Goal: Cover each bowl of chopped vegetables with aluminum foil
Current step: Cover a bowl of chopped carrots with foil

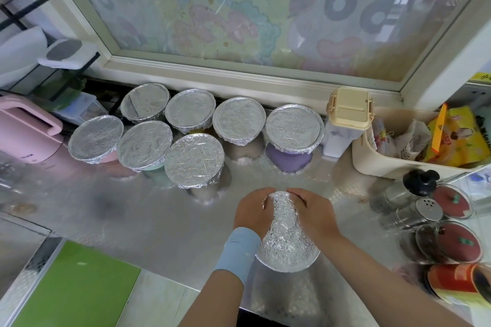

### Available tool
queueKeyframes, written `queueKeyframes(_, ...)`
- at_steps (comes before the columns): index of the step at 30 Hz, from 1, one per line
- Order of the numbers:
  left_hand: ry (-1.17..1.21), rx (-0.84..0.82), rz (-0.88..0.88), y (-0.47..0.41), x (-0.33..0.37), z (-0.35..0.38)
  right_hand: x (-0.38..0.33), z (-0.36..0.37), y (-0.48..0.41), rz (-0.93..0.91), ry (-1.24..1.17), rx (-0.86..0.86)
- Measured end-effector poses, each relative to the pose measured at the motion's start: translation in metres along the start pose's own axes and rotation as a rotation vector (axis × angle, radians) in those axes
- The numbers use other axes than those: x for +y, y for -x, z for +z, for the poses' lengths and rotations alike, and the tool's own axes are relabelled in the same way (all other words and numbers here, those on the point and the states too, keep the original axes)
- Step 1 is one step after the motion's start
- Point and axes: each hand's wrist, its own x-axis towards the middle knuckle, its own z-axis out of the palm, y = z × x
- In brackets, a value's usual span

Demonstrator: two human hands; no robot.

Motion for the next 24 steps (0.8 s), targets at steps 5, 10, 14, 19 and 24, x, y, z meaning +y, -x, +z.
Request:
queueKeyframes(5,0.062,0.053,-0.039,-0.005,0.0,0.003,0.0,0.001,-0.004,0.009,0.005,-0.01)
queueKeyframes(10,0.061,0.046,-0.082,-0.007,0.002,0.001,-0.001,0.001,-0.01,-0.047,0.139,-0.086)
queueKeyframes(14,0.017,0.037,-0.069,-0.005,0.001,0.002,-0.006,0.006,-0.013,-0.156,0.154,-0.116)
queueKeyframes(19,-0.002,0.029,-0.052,-0.006,-0.003,0.006,-0.004,0.007,-0.015,-0.104,0.126,-0.097)
queueKeyframes(24,-0.11,0.106,0.106,0.016,-0.013,0.015,-0.005,0.002,-0.017,-0.077,0.062,-0.228)
